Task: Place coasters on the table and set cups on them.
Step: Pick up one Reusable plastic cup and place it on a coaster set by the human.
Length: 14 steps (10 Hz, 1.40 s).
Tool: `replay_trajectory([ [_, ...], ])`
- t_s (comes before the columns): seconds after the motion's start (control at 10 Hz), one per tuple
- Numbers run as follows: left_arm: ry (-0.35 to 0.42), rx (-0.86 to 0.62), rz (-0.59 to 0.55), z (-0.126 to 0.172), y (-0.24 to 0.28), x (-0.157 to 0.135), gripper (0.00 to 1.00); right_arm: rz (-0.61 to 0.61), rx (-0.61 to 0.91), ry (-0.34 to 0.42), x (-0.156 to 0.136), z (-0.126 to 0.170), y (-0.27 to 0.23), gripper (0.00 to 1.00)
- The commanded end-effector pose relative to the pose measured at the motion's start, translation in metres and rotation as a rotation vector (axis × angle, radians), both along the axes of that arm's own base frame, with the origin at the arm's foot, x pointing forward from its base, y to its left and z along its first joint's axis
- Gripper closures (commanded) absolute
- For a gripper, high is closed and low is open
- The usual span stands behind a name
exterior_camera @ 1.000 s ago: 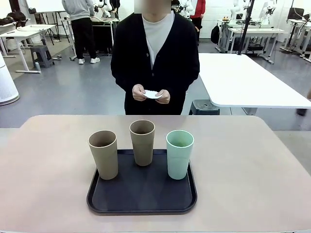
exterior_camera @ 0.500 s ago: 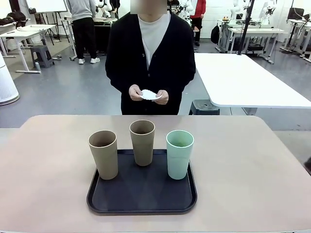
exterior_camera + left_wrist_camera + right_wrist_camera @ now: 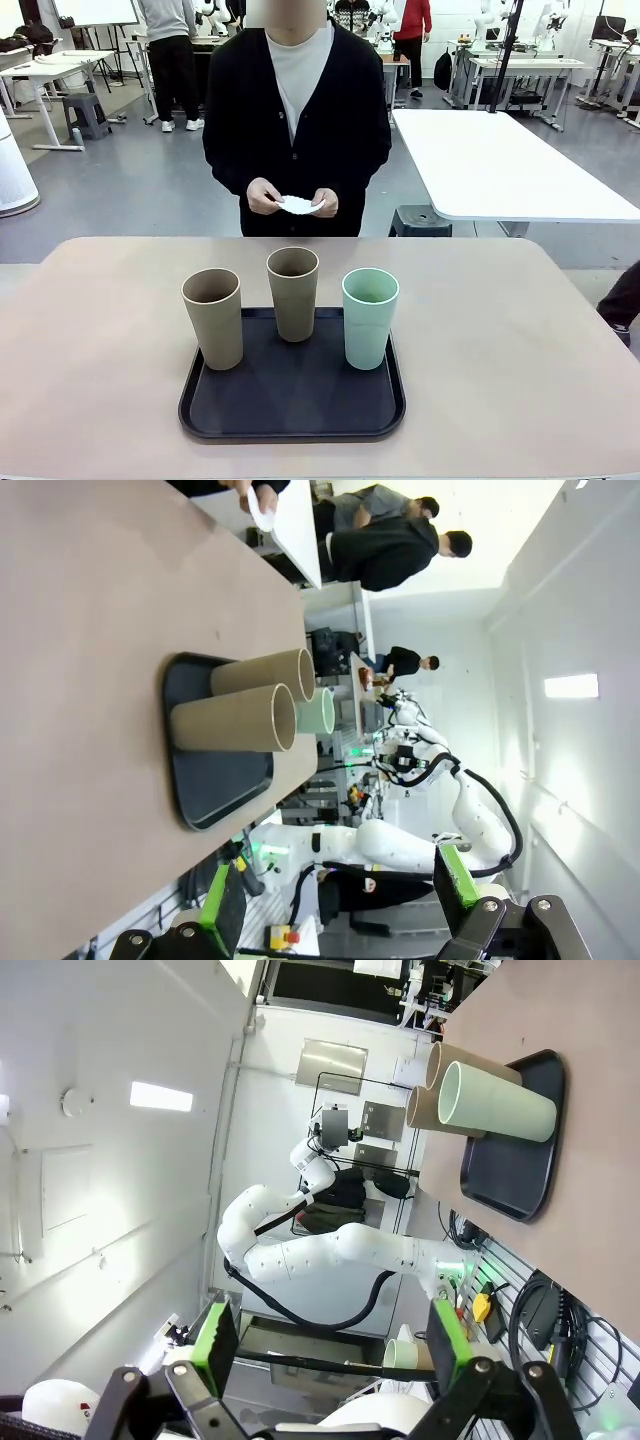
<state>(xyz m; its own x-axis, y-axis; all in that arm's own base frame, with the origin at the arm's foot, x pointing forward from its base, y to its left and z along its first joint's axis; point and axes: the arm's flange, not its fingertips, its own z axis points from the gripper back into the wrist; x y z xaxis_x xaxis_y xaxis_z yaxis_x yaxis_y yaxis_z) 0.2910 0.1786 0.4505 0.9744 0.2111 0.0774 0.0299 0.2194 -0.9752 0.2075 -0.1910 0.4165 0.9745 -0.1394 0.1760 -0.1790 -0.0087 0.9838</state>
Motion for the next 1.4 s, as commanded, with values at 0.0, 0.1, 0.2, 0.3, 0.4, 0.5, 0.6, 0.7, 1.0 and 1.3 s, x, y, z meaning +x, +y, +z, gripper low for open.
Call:
replay_trajectory([
  [0.0, -0.003, -0.010, 0.002, 0.0012, 0.0031, -0.0020, 0.00, -0.005, 0.004, -0.006, -0.0006, 0.0004, -0.0022, 0.00],
  [0.1, -0.003, -0.010, 0.002, 0.0012, 0.0031, -0.0020, 0.00, -0.005, 0.004, -0.006, -0.0006, 0.0004, -0.0022, 0.00],
  [0.2, -0.003, -0.010, 0.002, 0.0012, 0.0031, -0.0020, 0.00, -0.005, 0.004, -0.006, -0.0006, 0.0004, -0.0022, 0.00],
  [0.3, -0.003, -0.010, 0.002, 0.0012, 0.0031, -0.0020, 0.00, -0.005, 0.004, -0.006, -0.0006, 0.0004, -0.0022, 0.00],
  [0.4, -0.003, -0.010, 0.002, 0.0012, 0.0031, -0.0020, 0.00, -0.005, 0.004, -0.006, -0.0006, 0.0004, -0.0022, 0.00],
  [0.5, -0.003, -0.010, 0.002, 0.0012, 0.0031, -0.0020, 0.00, -0.005, 0.004, -0.006, -0.0006, 0.0004, -0.0022, 0.00],
  [0.6, -0.003, -0.010, 0.002, 0.0012, 0.0031, -0.0020, 0.00, -0.005, 0.004, -0.006, -0.0006, 0.0004, -0.0022, 0.00],
  [0.7, -0.003, -0.010, 0.002, 0.0012, 0.0031, -0.0020, 0.00, -0.005, 0.004, -0.006, -0.0006, 0.0004, -0.0022, 0.00],
  [1.0, -0.003, -0.010, 0.002, 0.0012, 0.0031, -0.0020, 0.00, -0.005, 0.004, -0.006, -0.0006, 0.0004, -0.0022, 0.00],
  [1.3, -0.003, -0.010, 0.002, 0.0012, 0.0031, -0.0020, 0.00, -0.005, 0.004, -0.006, -0.0006, 0.0004, -0.0022, 0.00],
])
